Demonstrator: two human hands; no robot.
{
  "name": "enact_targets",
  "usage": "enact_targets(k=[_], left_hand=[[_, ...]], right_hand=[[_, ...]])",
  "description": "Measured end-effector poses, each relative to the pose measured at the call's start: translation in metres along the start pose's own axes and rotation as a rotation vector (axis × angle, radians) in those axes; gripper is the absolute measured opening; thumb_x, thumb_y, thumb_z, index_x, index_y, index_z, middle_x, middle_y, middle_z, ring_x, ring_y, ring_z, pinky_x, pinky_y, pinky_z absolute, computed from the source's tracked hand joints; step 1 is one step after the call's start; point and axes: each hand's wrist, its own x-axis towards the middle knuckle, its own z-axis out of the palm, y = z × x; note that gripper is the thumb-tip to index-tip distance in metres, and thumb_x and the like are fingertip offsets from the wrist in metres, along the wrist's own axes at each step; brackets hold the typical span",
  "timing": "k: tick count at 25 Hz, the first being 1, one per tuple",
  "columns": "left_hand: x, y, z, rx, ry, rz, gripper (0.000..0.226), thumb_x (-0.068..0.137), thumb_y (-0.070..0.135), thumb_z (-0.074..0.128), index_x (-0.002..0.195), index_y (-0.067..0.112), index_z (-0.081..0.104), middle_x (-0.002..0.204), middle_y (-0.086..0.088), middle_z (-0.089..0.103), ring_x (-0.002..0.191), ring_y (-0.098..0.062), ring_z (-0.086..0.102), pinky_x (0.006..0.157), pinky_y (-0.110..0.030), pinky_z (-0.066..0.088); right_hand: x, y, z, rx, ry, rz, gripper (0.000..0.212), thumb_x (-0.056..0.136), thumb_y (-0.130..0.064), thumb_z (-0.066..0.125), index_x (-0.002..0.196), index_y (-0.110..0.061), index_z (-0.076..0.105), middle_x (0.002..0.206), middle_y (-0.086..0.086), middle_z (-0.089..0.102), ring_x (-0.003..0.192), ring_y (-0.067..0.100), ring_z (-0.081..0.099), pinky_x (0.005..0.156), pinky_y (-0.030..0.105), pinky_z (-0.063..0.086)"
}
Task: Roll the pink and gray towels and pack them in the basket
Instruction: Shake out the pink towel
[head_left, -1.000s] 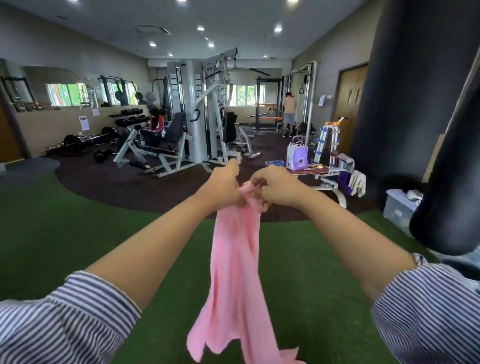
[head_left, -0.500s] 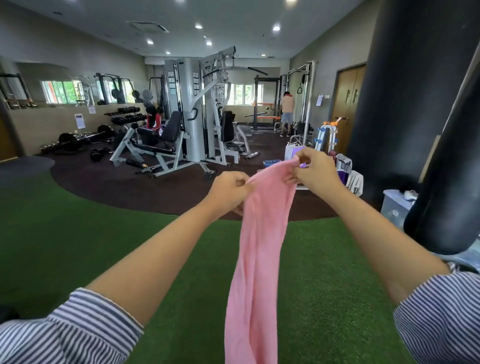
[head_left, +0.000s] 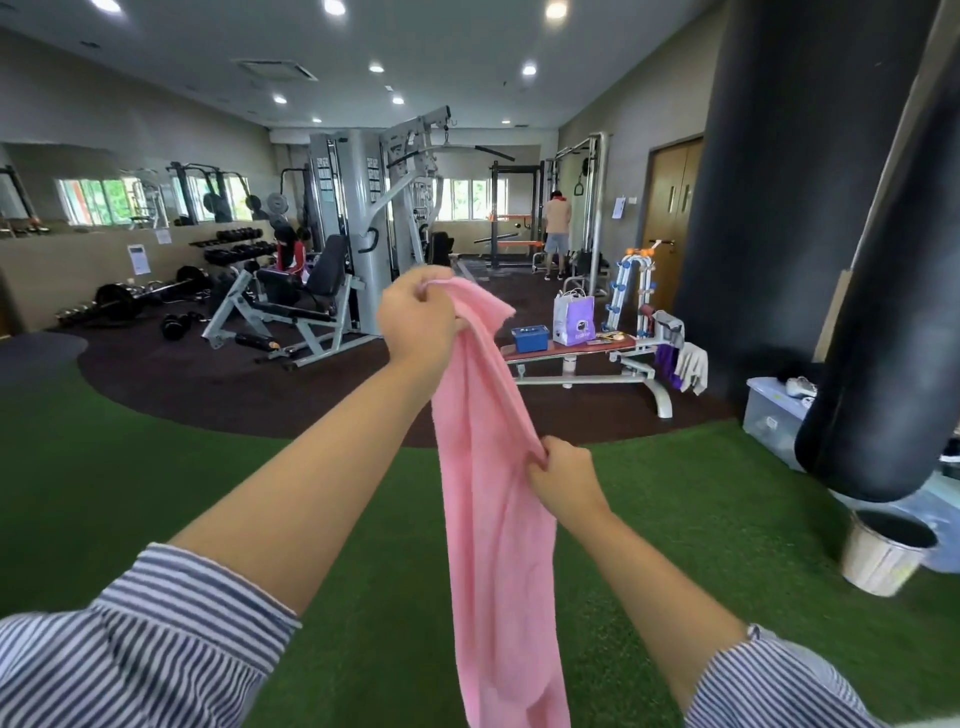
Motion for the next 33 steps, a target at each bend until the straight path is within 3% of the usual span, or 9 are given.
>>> enact_targets(k=[3,5,7,10,17,21,26,30,33], left_hand=[[0.002,-0.018,-0.027,0.3,-0.006,0.064,0.03,0.09,-0.007,0.041,0.099,0.01,0.065,0.077,0.006,0.05,0.066,-0.015,0.053,0.056,-0.015,0.049],[-0.004,-0.036,-0.036,0.551,-0.163,0.03,0.01,0.083,0.006,0.05,0.076,0.011,0.053,0.072,-0.002,0.046,0.07,-0.025,0.046,0.058,-0.023,0.041],[-0.016,-0.047,-0.037,0.793,-0.424,-0.035,0.026,0.067,0.035,0.056,0.061,0.014,0.041,0.065,-0.002,0.041,0.08,-0.027,0.047,0.074,-0.028,0.035],[-0.033,-0.058,-0.024,0.99,-0.609,0.255,0.023,0.071,0.025,0.057,0.056,0.014,0.043,0.063,-0.004,0.04,0.09,-0.033,0.048,0.072,-0.033,0.037],[-0.082,-0.056,0.016,0.44,-0.215,0.303,0.017,0.091,0.005,0.043,0.076,0.003,0.05,0.076,-0.017,0.051,0.075,-0.028,0.044,0.062,-0.027,0.018],[-0.073,-0.024,0.015,0.272,0.035,0.204,0.026,0.092,0.0,0.037,0.069,0.009,0.045,0.074,-0.009,0.046,0.078,-0.02,0.04,0.064,-0.026,0.024],[-0.073,-0.017,0.027,0.278,0.146,0.115,0.03,0.091,0.003,0.035,0.063,0.013,0.035,0.068,-0.008,0.043,0.071,-0.025,0.041,0.068,-0.034,0.028],[-0.125,-0.034,0.078,0.243,-0.068,0.117,0.032,0.089,0.009,0.043,0.06,0.016,0.03,0.062,-0.005,0.04,0.069,-0.024,0.039,0.061,-0.031,0.025],[-0.152,-0.053,0.109,0.177,-0.143,0.07,0.023,0.081,0.023,0.046,0.061,0.015,0.038,0.063,-0.011,0.05,0.067,-0.036,0.053,0.067,-0.038,0.05]], right_hand=[[0.009,0.011,-0.026,-0.085,0.193,-0.01,0.021,0.087,-0.002,0.04,0.068,-0.008,0.047,0.071,0.017,0.059,0.062,0.029,0.054,0.054,0.031,0.038],[0.014,0.006,-0.055,-0.104,0.304,-0.059,0.019,0.091,-0.005,0.039,0.075,-0.005,0.05,0.071,0.014,0.058,0.064,0.029,0.054,0.053,0.029,0.037],[0.013,-0.001,-0.083,-0.151,0.411,-0.121,0.018,0.094,-0.015,0.041,0.085,-0.006,0.055,0.073,0.007,0.057,0.067,0.028,0.053,0.057,0.031,0.038],[-0.004,-0.006,-0.119,-0.148,0.449,-0.228,0.024,0.094,-0.026,0.045,0.093,-0.008,0.061,0.079,0.012,0.065,0.079,0.034,0.056,0.067,0.038,0.042],[-0.075,0.016,-0.149,-0.205,0.209,-0.262,0.035,0.083,-0.043,0.061,0.07,-0.01,0.058,0.059,0.003,0.055,0.058,0.02,0.049,0.056,0.034,0.035],[-0.107,0.083,-0.152,-0.51,-0.141,0.058,0.035,0.083,-0.04,0.059,0.064,-0.012,0.051,0.067,0.003,0.054,0.069,0.025,0.056,0.054,0.031,0.039],[-0.133,0.159,-0.217,-0.577,-0.082,0.477,0.033,0.088,-0.035,0.046,0.063,-0.015,0.052,0.073,0.007,0.057,0.082,0.031,0.061,0.058,0.031,0.041],[-0.118,0.156,-0.261,-0.016,0.142,0.471,0.026,0.088,-0.014,0.04,0.099,-0.009,0.063,0.095,0.014,0.06,0.08,0.032,0.059,0.053,0.033,0.052],[-0.107,0.16,-0.279,0.471,0.104,0.546,0.032,0.09,-0.012,0.038,0.116,-0.014,0.057,0.119,0.01,0.051,0.095,0.036,0.059,0.055,0.039,0.057]])
